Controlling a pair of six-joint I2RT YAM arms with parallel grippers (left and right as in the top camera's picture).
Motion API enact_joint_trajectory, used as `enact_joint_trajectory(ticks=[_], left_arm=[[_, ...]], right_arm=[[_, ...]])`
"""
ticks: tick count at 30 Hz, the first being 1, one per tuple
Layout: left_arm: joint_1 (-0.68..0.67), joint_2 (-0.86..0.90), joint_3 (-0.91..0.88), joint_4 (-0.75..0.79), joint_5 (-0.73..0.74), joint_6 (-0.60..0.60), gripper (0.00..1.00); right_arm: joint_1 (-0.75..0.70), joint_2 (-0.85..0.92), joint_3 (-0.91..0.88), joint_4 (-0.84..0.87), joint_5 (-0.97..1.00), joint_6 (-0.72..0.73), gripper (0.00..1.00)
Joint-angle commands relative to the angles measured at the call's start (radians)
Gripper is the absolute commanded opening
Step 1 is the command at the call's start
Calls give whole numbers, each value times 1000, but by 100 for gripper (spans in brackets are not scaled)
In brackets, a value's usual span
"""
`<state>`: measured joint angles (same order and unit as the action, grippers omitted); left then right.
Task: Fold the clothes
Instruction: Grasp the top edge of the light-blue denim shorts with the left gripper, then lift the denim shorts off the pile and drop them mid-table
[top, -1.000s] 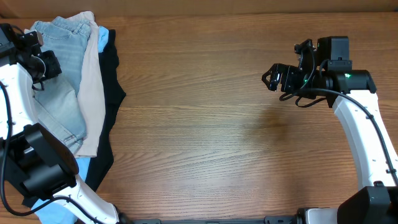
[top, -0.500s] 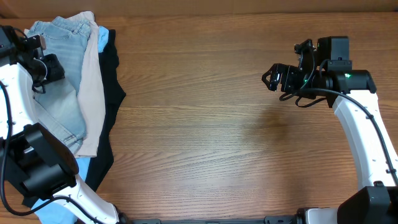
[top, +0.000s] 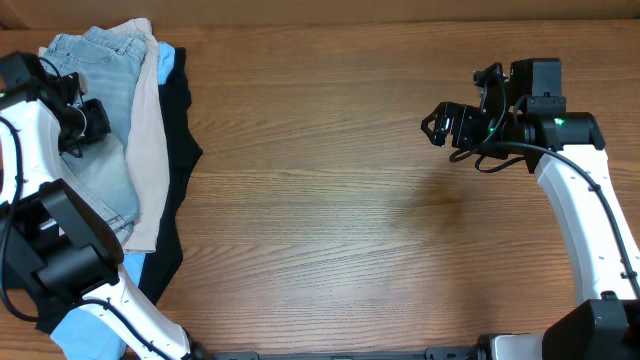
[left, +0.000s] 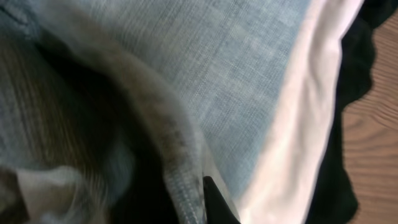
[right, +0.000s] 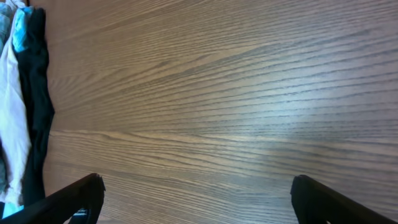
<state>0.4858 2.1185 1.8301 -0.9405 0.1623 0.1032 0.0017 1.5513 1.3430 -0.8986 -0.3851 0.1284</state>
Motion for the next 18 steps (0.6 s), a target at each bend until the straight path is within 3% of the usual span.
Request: enact_joint_trajectory(ticks=[1,10,18], left_arm=[[-12,-23,135,-67,72,-26,4],[-135,-69,594,-433,258,-32,4],[-510,-61,684,-484,302,-32,4]], right_arm=[[3,-28,29,6,2,-1,93],[-67,-84,236,-84,3,-2,92],[-266,-167,413,-243,3,-2,93]])
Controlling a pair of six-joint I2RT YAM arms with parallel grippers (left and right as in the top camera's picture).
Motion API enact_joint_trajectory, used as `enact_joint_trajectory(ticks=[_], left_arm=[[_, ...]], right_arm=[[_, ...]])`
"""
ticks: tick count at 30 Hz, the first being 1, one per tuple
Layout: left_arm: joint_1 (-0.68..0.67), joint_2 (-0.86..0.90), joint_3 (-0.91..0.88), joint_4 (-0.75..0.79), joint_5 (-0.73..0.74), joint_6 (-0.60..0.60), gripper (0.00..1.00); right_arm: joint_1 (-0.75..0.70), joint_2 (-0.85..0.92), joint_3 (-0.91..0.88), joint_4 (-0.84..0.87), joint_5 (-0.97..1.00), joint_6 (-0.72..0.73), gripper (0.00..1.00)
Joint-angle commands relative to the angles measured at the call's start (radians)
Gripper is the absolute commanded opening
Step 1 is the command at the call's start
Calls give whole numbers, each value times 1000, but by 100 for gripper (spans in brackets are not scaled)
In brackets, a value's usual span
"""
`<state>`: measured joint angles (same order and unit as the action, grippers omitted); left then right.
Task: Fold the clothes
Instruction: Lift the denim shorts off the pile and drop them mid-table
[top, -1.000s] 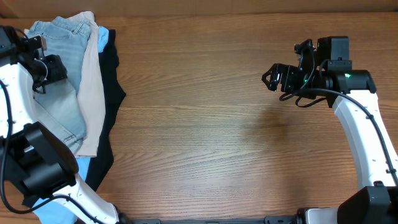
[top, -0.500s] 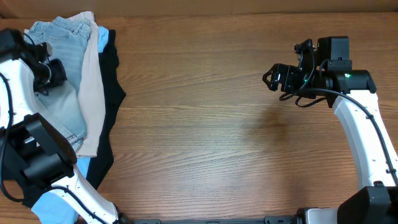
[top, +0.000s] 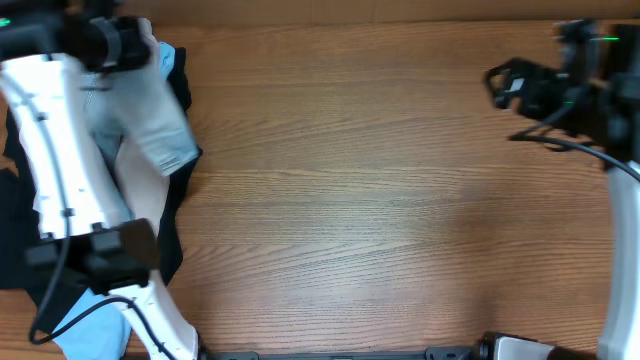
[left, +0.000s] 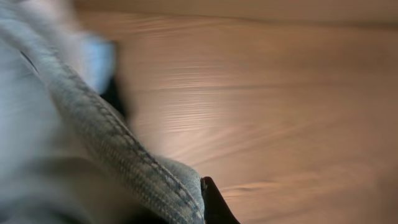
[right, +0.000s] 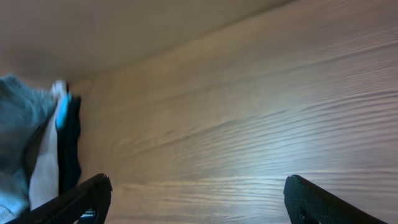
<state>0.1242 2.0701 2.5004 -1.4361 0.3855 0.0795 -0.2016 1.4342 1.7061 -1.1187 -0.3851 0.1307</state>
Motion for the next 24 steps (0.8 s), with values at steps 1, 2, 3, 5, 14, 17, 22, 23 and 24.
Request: enact_joint_trajectory(ticks=[1,2,3,5,14,17,22,23,24], left_arm=[[-203,-6,6,30,79,-9,4],[-276,3,-5,59,79,-10,4],[-333,15,-15,87,78,-9,4],[-455,52,-24,147,74,-9,4],[-837,391,-24,395,7,-35,58],[-853,423,-24,402,-24,-76,79],[-822,411,15,384,-23,-83,100],[-809,407,35,373,-23,-85,100],[-797,402,55,365,-23,-94,100]], right_arm=[[-84,-59,53,-29,3,-4,94],[-114,-72,53,-37,3,-4,95],[-139,-81,53,-42,3,-4,95],[-187,-94,53,-56,2,-3,96],[-299,-97,53,-95,-1,-4,96],[-317,-97,53,-94,-1,-4,96],[-333,-97,53,-83,-1,-4,97],[-333,-97,53,-80,-1,-4,97],[-333,-97,53,-80,-1,-4,97]])
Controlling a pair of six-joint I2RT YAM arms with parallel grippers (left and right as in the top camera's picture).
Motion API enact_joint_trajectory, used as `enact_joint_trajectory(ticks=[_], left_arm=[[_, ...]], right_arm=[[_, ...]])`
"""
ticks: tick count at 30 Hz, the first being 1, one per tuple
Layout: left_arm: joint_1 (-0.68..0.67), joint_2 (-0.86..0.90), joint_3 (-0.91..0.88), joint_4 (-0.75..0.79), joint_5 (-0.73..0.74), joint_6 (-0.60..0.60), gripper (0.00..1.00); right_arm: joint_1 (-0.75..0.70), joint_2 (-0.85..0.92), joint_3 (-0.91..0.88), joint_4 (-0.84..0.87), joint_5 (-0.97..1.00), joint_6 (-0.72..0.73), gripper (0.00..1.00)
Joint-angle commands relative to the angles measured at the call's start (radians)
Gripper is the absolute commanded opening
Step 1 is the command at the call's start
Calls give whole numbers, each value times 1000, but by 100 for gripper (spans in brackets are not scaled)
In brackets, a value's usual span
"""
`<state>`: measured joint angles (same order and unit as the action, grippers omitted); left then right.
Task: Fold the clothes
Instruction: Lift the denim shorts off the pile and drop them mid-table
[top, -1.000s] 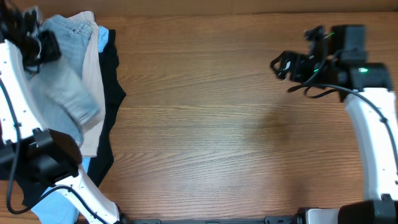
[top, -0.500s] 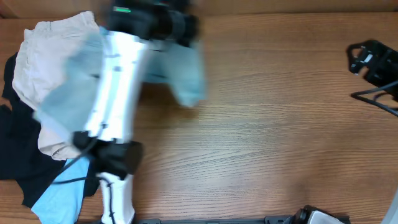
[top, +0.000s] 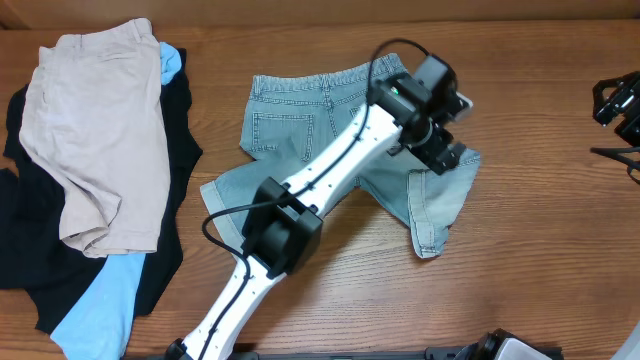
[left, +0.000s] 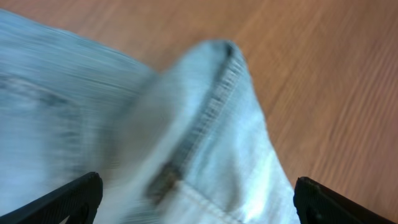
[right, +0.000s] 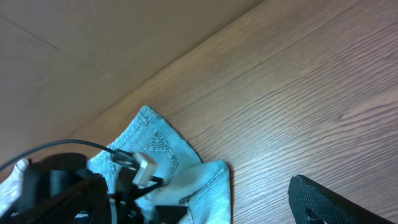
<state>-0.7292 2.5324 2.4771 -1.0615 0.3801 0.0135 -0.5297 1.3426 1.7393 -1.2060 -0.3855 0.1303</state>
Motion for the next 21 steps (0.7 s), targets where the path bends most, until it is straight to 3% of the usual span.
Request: enact_joint_trajectory(ticks=[1,9,11,13,21], left_arm=[[74,-66,107,-23,-18,-43,100],[265,-149,333,-134,6,-104,100],[316,-170,369,-171,6,-103,100],[390,-195,388,-216,14,-103,100],[510,-201,388,-315,39,-88,100]], right_arm=[[-5,-5,20,7,0,-4,97],[42,19,-7,-21,0,-8,99],[92,44,-32,-45,0,-18,92],[187,93,-69,-68,27,-26,83],[500,233,-194,4,195,58,80]])
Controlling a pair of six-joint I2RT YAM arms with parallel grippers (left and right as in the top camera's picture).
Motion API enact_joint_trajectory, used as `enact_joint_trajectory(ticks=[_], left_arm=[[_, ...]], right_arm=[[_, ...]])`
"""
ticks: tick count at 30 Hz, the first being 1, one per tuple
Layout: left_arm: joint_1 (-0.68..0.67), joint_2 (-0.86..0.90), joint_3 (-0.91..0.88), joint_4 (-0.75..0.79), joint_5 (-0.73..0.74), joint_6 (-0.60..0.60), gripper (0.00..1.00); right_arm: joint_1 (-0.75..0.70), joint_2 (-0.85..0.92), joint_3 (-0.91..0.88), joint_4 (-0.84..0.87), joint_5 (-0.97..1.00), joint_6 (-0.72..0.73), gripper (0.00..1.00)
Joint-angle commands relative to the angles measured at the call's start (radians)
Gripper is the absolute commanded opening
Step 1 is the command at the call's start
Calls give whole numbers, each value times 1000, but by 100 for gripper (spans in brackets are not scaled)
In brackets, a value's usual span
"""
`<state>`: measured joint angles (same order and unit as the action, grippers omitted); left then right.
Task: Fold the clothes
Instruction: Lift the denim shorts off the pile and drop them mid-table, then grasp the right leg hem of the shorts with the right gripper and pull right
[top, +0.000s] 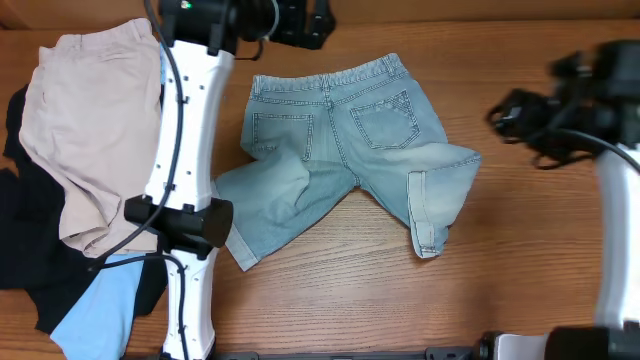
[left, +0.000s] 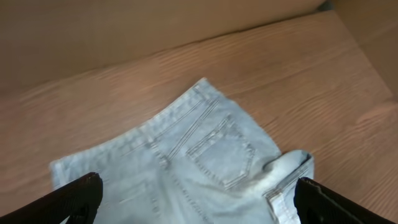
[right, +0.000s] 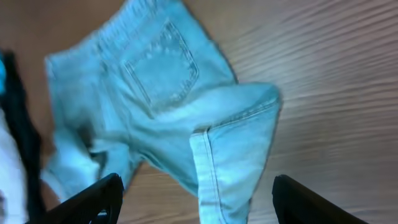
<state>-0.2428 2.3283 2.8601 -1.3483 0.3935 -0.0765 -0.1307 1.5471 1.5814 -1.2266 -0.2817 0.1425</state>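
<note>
Light denim shorts (top: 340, 150) lie back side up in the middle of the table, waistband toward the far edge. The right leg is doubled over at its hem (top: 440, 205). My left gripper (top: 312, 22) hangs open high over the far edge, looking down on the shorts (left: 186, 155) with nothing between its fingers (left: 68, 199). My right gripper (top: 508, 115) is open just right of the shorts. In its own view the folded leg (right: 230, 149) lies under the right gripper (right: 196, 199).
A pile of other clothes sits at the left: beige shorts (top: 95, 130) on top, a black garment (top: 20, 250) and a light blue one (top: 95, 310) under them. Bare wooden table (top: 540, 260) lies to the right and front.
My left gripper has gone from over the shorts' right leg to the far edge above the waistband. The right gripper has come in from the table's right edge toward the folded leg.
My left gripper first held the denim shorts on the pile at the left. Then it had them lifted above the pile. After that they lay spread mid-table with the left gripper open over them. Now both grippers are open and the shorts lie still.
</note>
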Motion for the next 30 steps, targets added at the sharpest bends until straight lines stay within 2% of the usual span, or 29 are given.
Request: enact_joint_trajectory(ticks=[1,8,12,30], left_arm=[[37,3,5,-35,25,16,100],[85,3,4,-55,13,21,100],[90,3,4,-73,-66,20,100],[92,5,2,-115,-169,20,100]], right_arm=[[152,50,-56,49,130,71,81],[360,193,-124,158,285,149,81],[426,280,-141,190,412,207,81],[445,329,-362,386,438,291,79]])
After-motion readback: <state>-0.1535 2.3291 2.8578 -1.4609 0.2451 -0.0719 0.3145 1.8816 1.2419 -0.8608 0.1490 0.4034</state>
